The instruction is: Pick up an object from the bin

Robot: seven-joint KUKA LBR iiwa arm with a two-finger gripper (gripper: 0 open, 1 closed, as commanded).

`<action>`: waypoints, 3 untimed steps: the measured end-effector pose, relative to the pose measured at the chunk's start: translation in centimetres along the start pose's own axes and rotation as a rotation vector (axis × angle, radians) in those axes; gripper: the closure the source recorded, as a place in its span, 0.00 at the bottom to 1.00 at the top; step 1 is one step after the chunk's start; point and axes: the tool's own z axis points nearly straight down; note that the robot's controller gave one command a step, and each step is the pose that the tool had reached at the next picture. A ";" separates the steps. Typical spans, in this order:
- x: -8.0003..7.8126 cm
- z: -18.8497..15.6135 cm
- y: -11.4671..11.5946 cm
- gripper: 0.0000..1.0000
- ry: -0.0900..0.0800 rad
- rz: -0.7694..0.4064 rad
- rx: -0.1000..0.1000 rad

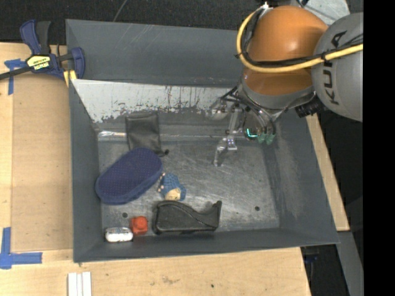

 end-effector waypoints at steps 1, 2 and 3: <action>-2.3 11.5 4.4 0.00 0.000 -0.030 -0.001; -2.4 11.3 11.8 0.00 -0.009 0.091 -0.005; -3.7 15.4 10.1 0.00 0.004 0.358 -0.006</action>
Offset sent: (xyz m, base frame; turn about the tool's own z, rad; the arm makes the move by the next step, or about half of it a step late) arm 0.0227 0.0432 -0.1110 -0.0270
